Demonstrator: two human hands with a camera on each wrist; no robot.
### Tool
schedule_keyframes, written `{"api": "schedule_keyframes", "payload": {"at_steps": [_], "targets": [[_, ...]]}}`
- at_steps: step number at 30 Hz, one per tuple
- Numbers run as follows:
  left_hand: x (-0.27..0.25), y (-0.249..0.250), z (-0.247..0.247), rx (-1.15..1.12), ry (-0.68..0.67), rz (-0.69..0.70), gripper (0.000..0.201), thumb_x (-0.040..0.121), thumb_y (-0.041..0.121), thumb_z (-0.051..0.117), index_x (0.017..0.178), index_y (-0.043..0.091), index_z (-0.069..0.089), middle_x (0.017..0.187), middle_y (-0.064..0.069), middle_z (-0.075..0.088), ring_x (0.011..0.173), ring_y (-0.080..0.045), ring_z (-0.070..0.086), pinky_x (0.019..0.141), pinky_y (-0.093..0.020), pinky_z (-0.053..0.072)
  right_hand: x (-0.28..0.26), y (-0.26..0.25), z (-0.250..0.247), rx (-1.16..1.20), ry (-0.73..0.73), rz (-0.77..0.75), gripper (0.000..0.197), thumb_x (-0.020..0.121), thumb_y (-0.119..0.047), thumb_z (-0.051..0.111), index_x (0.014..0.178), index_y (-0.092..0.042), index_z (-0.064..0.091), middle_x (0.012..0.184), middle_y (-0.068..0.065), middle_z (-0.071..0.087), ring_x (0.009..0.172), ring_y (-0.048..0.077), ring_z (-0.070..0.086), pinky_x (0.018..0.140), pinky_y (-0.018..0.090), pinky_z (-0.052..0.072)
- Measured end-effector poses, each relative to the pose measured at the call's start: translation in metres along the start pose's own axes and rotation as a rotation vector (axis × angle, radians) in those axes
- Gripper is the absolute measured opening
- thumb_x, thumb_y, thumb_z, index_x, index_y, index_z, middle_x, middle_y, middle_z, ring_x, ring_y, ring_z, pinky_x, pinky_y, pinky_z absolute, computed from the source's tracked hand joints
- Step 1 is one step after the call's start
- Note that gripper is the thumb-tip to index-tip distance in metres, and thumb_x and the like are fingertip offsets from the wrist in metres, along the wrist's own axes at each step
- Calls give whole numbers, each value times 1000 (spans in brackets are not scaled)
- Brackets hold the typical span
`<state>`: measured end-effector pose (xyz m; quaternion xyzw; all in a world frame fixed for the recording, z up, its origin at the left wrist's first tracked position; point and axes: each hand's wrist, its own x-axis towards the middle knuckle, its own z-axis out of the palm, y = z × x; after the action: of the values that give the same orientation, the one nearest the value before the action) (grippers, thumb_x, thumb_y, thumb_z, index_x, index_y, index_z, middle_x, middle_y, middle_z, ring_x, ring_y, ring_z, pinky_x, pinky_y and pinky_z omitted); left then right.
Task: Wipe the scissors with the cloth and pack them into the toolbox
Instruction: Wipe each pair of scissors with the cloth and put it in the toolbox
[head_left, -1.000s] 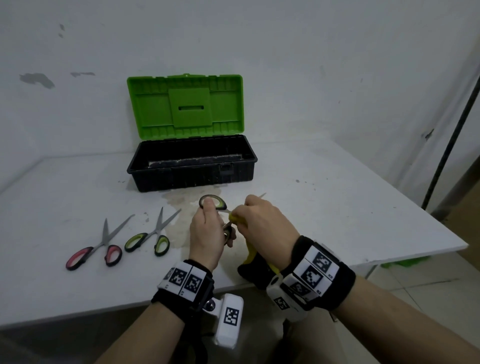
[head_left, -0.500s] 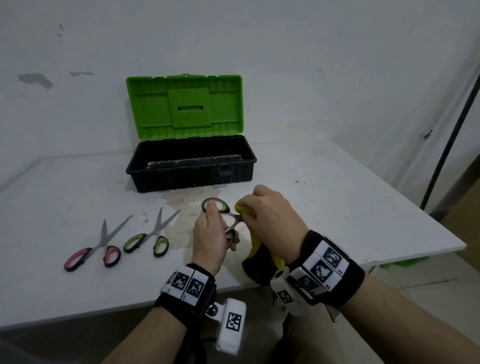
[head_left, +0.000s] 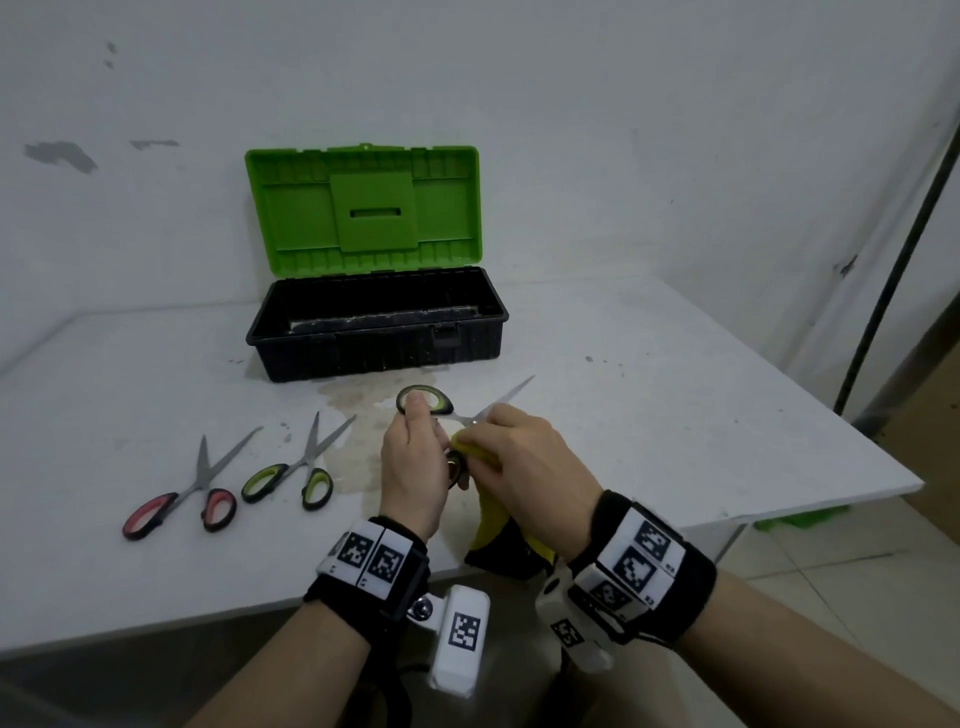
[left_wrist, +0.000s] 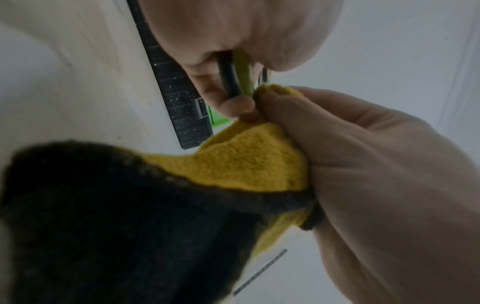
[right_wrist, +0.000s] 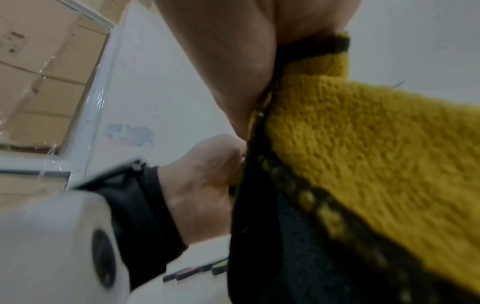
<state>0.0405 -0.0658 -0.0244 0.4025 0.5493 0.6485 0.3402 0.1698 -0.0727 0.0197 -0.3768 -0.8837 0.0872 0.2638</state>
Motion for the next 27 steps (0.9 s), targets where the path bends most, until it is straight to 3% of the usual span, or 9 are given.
{"api": "schedule_keyframes", "payload": {"at_steps": [4,8,12,14,16,19,23,27], "targets": [[-7,8,4,-55,-24,-8,55,109,38,26,60,15,35,47,7,34,35,-13,41,43,-29,39,3,6,-6,-4,86,-10,14,90,-17,62,100,-14,71,87,5,57,72,26,59,65,41,52],[-8,9,4,-109,-29,-54,48,108,38,28,68,13,35,55,2,35,39,-18,47,41,-29,37,4,14,-5,7,125,75,15,91,-18,63,101,-14,72,88,5,57,75,25,58,67,39,52],[-4,6,-2,-150,-132,-105,36,105,32,44,78,9,44,60,1,40,49,-18,51,46,-31,40,7,27,-15,2,188,138,14,90,-18,63,100,-16,73,87,2,58,76,20,56,67,27,47],[0,3,-6,-79,-216,-108,25,102,23,54,89,2,51,67,-3,49,56,-16,52,53,-29,43,7,28,-19,3,227,127,13,90,-18,65,99,-16,73,84,2,58,72,19,56,65,28,48],[1,3,-10,-61,-267,-140,12,101,14,55,96,4,50,80,-9,52,61,-16,53,58,-29,44,6,31,-22,8,265,124,13,89,-20,66,98,-15,74,83,3,59,72,19,57,64,30,49],[2,7,-16,-16,-298,-189,10,105,18,47,99,10,51,86,-9,60,60,-16,55,60,-30,45,7,36,-27,8,303,130,13,89,-22,66,99,-16,73,83,1,59,73,19,57,65,27,47],[8,11,-27,146,-435,-127,12,103,17,48,95,9,52,75,-3,58,59,-12,47,55,-22,40,6,39,-29,12,323,115,13,90,-23,67,100,-17,73,84,-2,59,72,12,52,63,8,36],[12,15,-34,198,-476,-46,15,101,10,49,86,12,48,72,-2,47,62,-16,39,53,-22,34,6,41,-30,-1,313,119,14,90,-23,66,100,-17,73,85,-2,59,74,14,54,64,14,40]]}}
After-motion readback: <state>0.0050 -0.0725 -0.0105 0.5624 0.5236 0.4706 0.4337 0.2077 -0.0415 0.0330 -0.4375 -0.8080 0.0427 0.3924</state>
